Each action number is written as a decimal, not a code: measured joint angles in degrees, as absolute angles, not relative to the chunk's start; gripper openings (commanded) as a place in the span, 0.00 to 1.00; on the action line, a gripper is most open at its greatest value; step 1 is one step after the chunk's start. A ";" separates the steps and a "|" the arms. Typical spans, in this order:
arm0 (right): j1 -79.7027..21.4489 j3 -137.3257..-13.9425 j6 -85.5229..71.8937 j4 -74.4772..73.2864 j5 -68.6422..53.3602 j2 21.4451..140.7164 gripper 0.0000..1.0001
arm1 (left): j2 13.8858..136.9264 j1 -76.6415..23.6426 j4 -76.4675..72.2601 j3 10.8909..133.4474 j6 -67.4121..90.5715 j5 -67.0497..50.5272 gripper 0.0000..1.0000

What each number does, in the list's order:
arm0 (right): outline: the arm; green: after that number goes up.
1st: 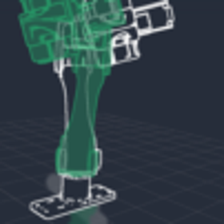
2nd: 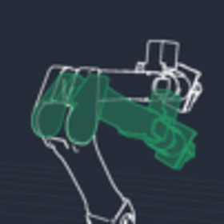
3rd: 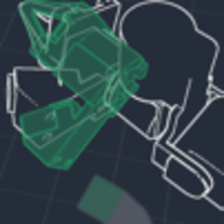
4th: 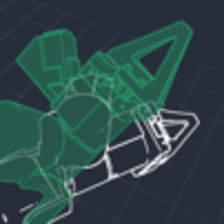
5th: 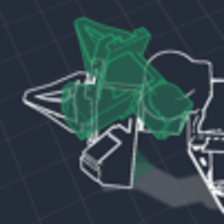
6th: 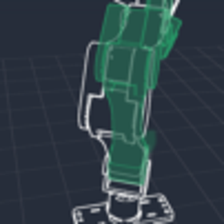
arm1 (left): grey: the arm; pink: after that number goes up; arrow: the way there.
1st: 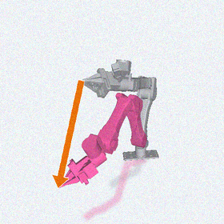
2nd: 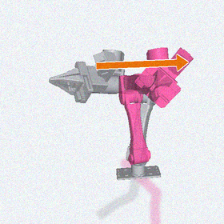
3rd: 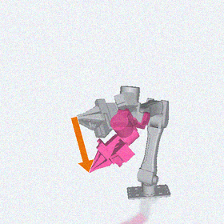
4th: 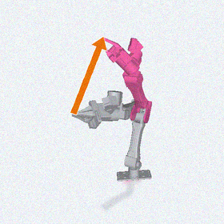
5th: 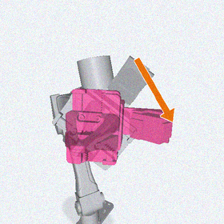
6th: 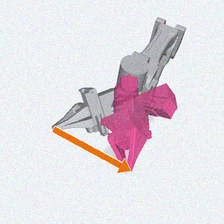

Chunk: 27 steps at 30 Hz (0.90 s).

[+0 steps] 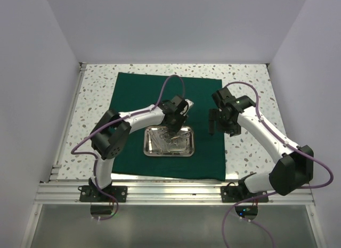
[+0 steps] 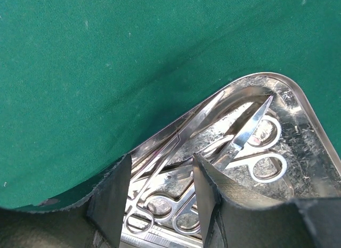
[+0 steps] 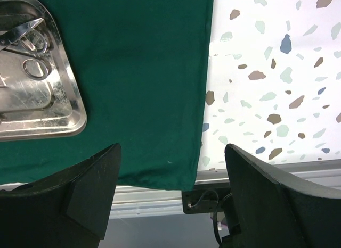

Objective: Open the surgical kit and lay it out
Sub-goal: Pick up the medical item from the container.

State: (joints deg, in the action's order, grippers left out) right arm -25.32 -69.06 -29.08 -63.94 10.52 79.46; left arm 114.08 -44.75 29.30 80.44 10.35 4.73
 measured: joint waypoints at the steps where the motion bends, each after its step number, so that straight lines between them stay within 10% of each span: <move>1: -25.32 -69.06 -29.08 -63.92 10.52 79.50 0.82 | 114.08 -44.75 29.26 80.44 10.37 4.73 0.53; 23: -25.32 -67.72 -29.67 -63.57 10.52 79.50 0.80 | 113.51 -44.64 23.18 76.05 15.44 2.50 0.24; 27: -25.32 -67.16 -29.85 -63.37 10.50 79.50 0.79 | 113.36 -44.86 22.85 75.75 15.94 0.86 0.00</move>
State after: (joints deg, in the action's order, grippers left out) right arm -25.32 -67.16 -29.85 -63.37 10.50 79.50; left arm 113.36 -44.86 22.85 75.75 15.94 0.86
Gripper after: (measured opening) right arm 0.799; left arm 0.244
